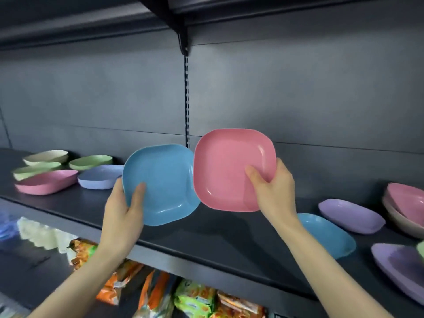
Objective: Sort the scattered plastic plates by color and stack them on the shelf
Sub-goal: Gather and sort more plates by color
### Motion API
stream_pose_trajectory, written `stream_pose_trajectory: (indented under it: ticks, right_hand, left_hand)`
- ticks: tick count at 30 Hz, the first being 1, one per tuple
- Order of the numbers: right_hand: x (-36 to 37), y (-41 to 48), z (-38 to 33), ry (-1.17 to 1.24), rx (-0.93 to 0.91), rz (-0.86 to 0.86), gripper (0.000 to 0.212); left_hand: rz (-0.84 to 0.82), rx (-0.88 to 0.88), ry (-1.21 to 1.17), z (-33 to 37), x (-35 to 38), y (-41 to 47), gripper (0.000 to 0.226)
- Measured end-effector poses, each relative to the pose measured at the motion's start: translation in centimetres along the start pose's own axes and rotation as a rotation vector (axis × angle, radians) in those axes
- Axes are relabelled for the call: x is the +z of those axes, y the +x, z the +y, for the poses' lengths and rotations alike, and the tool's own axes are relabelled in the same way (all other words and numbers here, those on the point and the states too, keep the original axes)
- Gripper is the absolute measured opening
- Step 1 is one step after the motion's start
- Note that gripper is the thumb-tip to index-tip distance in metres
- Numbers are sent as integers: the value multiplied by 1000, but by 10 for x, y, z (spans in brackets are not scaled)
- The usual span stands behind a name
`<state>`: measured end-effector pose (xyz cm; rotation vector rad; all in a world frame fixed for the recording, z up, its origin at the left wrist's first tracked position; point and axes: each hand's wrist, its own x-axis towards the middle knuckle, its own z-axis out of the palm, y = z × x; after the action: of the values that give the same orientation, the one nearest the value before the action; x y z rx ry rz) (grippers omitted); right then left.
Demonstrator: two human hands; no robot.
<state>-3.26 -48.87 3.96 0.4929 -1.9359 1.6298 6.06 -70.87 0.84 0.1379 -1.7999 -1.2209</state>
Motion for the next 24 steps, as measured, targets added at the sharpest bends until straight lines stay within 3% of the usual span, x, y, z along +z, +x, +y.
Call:
stream_pose_trajectory:
  ticks: [13,24]
  right_hand:
    - [157,32,-14,-82,-47,-24,14]
    - [314,74,0,-123,65,-136,21]
  left_hand:
    - [43,-18,19,-108,-86,119,21]
    - [35,-48,83,-197,-148,228,8]
